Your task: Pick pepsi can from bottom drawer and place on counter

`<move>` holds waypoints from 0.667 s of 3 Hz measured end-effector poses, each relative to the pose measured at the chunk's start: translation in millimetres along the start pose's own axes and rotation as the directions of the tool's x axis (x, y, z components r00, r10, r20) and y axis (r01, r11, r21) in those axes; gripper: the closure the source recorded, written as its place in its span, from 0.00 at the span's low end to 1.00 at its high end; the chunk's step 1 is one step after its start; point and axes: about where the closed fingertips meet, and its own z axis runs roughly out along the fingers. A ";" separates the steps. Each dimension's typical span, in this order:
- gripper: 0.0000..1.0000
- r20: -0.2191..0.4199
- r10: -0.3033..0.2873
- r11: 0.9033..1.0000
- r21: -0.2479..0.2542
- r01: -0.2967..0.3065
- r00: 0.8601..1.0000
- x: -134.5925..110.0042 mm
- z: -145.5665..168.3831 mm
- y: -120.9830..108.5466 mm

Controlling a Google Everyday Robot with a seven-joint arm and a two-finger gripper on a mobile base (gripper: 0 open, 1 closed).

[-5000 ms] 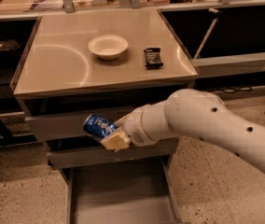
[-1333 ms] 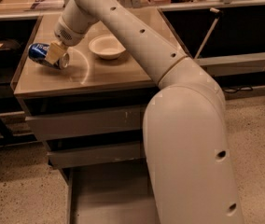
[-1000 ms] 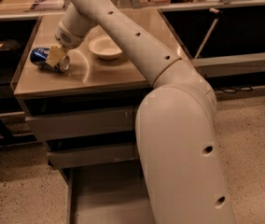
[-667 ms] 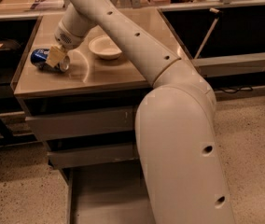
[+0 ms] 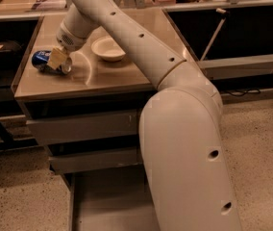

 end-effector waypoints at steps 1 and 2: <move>0.11 0.000 0.000 1.000 0.000 0.000 1.000 0.0 0.1 0.0; 0.00 0.000 0.000 1.000 0.000 0.000 1.000 0.0 0.1 0.0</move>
Offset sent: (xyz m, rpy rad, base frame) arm 0.0000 0.0000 0.0000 0.0000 0.0000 0.0000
